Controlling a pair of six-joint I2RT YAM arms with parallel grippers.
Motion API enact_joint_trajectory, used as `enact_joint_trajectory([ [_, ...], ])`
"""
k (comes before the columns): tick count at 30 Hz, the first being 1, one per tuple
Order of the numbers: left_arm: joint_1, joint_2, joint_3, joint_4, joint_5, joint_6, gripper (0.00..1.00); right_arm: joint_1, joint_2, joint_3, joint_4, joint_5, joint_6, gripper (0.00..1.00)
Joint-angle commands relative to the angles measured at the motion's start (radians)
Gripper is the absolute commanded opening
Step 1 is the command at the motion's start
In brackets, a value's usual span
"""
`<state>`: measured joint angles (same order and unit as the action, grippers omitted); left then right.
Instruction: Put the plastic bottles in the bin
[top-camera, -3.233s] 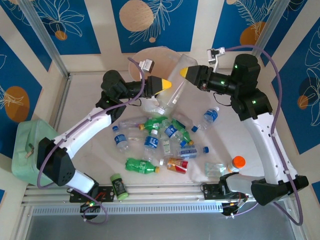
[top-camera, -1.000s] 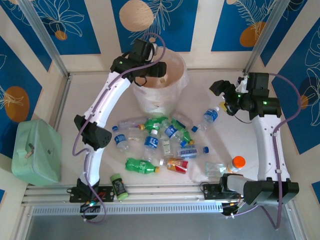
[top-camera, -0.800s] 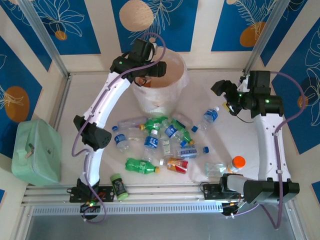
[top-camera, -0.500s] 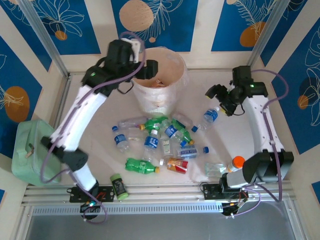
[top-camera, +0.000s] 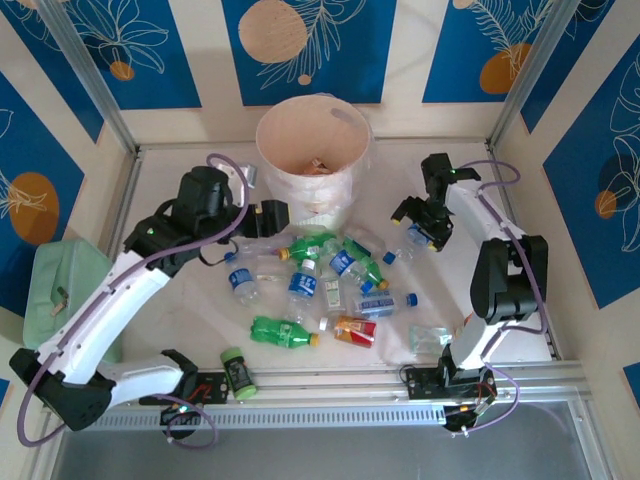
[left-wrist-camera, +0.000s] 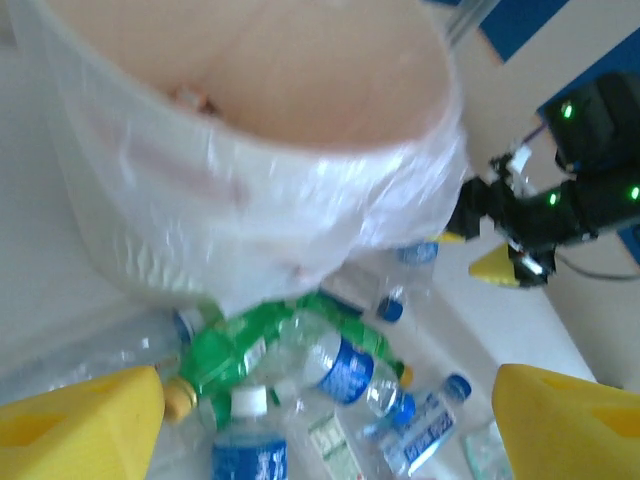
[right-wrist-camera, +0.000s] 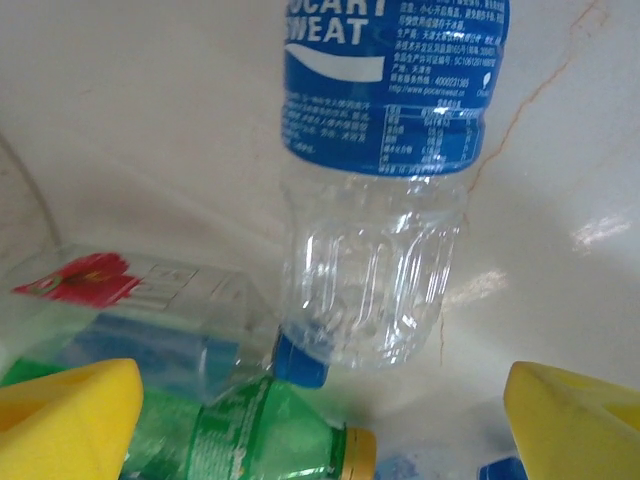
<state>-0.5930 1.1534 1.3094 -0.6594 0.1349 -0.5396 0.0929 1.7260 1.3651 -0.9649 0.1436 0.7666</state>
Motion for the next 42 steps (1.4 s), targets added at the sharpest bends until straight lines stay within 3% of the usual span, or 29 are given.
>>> enact_joint_trajectory([
  [1, 0.007, 0.001, -0.014, 0.084, 0.073, -0.056, 0.80, -0.002, 0.037, -0.012, 0.025, 0.039, 0.001, 0.94],
  [16, 0.007, 0.073, 0.034, 0.103, 0.124, -0.060, 0.77, 0.018, 0.157, -0.062, 0.118, 0.031, 0.027, 0.88],
  [27, 0.007, 0.096, 0.069, 0.099, 0.135, -0.067, 0.77, 0.013, 0.146, -0.119, 0.175, 0.043, 0.004, 0.68],
  [34, 0.010, 0.111, 0.115, 0.092, 0.131, -0.069, 0.77, 0.025, 0.026, -0.123, 0.188, 0.058, -0.031, 0.56],
  [42, 0.041, 0.162, 0.246, 0.069, 0.161, -0.062, 0.79, 0.092, -0.245, -0.016, 0.141, 0.044, -0.114, 0.49],
])
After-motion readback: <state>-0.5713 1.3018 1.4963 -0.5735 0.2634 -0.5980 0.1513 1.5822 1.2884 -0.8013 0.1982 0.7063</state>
